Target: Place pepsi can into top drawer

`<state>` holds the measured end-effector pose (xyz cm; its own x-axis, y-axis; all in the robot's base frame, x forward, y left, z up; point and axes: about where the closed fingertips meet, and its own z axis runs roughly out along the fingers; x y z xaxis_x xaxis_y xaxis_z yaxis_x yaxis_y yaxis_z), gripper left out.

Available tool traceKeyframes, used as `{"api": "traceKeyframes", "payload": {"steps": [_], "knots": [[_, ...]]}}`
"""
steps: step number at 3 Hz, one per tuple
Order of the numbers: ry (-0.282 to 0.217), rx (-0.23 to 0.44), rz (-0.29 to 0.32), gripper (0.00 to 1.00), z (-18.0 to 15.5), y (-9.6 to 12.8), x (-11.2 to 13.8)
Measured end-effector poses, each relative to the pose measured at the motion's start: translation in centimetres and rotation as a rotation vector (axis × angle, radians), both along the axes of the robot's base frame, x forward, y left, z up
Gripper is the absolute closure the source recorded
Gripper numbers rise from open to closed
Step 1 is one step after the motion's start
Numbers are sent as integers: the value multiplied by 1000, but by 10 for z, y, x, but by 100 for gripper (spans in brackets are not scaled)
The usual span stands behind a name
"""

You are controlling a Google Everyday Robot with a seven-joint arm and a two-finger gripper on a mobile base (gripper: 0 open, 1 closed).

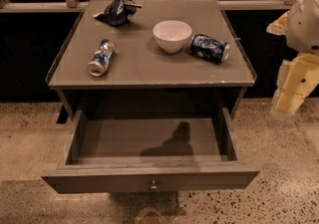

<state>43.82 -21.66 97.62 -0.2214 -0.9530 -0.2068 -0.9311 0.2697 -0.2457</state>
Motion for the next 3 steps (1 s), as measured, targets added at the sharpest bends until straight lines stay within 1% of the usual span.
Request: {"api": "traceKeyframes", "payload": {"steps": [1,2,3], "knots": [[0,0,0,0,0,0,0],[-45,5,-7,0,1,3,45],[-45,5,-6,0,1,3,47]]}}
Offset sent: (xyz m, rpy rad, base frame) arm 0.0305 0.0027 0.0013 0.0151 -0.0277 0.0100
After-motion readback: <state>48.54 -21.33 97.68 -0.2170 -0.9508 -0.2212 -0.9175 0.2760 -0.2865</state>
